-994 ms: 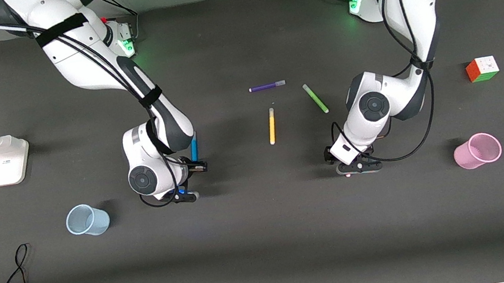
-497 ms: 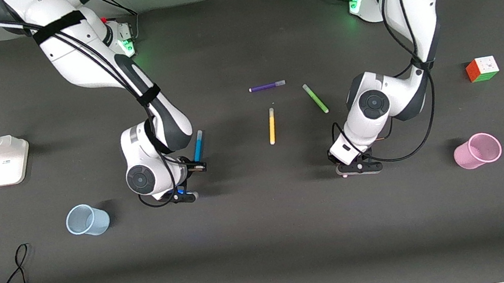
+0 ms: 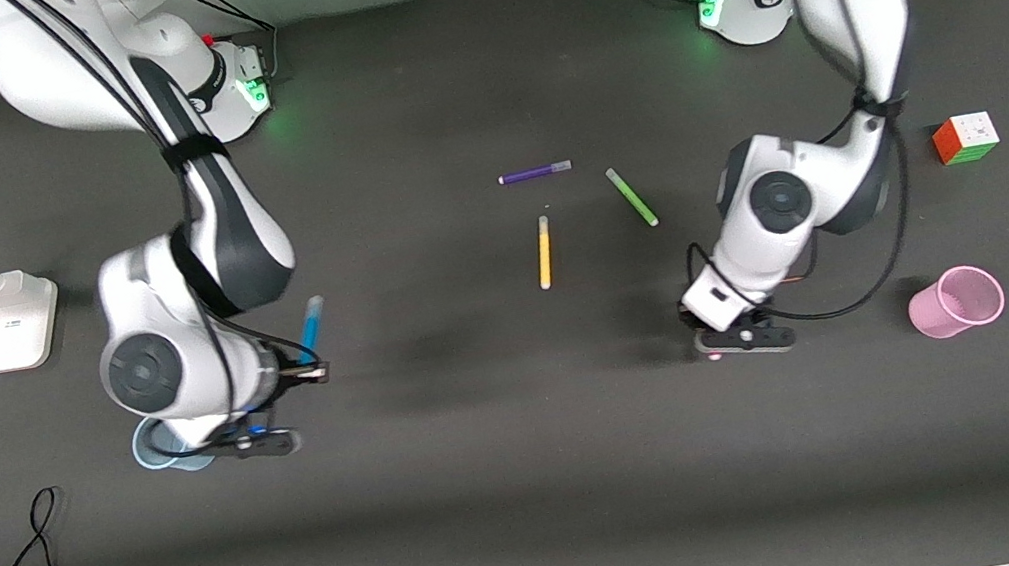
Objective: Place pink and blue markers in matching cups
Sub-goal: 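Carry the blue marker to the blue cup while the left gripper carries pink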
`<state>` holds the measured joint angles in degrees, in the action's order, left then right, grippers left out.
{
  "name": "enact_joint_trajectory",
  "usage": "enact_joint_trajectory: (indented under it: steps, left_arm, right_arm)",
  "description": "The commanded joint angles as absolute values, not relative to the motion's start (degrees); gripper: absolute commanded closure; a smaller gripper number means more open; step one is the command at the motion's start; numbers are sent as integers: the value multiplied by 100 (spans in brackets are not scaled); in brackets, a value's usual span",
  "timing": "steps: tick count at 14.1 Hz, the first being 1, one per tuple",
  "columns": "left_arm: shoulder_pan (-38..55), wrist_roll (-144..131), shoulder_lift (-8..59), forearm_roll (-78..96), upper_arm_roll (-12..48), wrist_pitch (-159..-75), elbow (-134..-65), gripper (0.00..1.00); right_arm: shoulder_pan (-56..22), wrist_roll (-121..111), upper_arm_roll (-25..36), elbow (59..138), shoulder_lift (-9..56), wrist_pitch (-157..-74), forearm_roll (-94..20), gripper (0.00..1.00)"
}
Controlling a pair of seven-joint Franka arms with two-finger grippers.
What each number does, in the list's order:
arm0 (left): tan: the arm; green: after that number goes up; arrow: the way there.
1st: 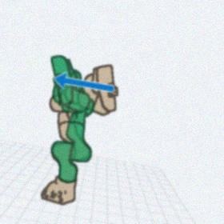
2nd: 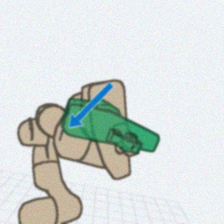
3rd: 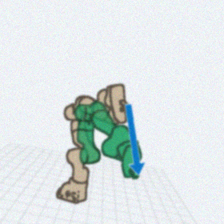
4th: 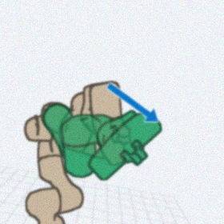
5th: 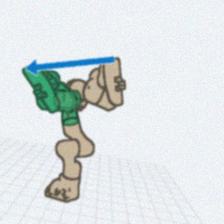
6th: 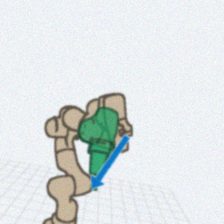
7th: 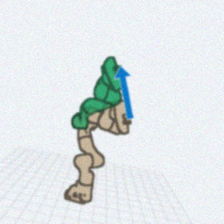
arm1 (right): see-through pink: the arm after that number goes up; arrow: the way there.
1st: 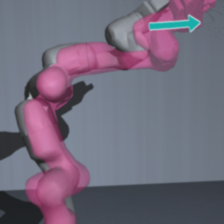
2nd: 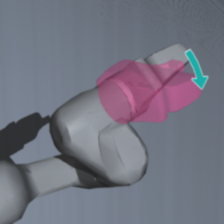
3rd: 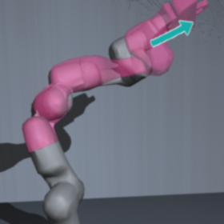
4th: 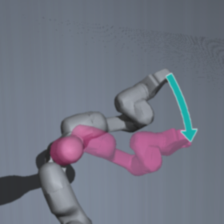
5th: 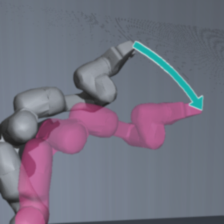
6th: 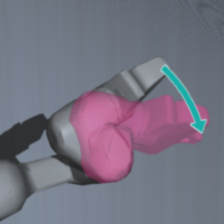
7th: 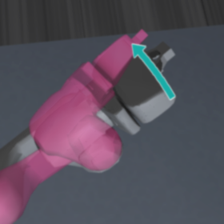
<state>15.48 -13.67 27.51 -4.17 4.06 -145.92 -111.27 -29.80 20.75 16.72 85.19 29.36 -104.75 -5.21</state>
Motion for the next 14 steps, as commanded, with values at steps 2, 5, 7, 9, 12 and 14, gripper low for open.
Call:
enact_joint_trajectory:
  steps: [2,5,7,9,12,14]
  left_arm:
    - [1057,-373,2014,-510,404,-13090,-10838,100]
    - [328,1285,1776,-501,413,-12884,-10793,100]
    - [-130,2455,1775,-431,422,-13042,-10793,100]
    - [-464,3589,1801,-422,422,-13454,-10810,100]
    - [-799,4734,1837,-396,431,-13964,-10854,100]
    - [-879,5532,1793,-160,439,-14385,-10968,100]
  right_arm:
    - [-2971,1155,2002,8235,2865,-10511,569,100]
    - [-2962,-84,2740,8349,2865,-11099,677,100]
    - [-2971,-753,3171,8594,2857,-11695,668,100]
    - [-2962,-817,3313,9041,2822,-12441,616,100]
    - [-2971,-739,3313,9868,2690,-13927,598,100]
    - [-2988,-659,3313,10106,2672,-14394,362,100]
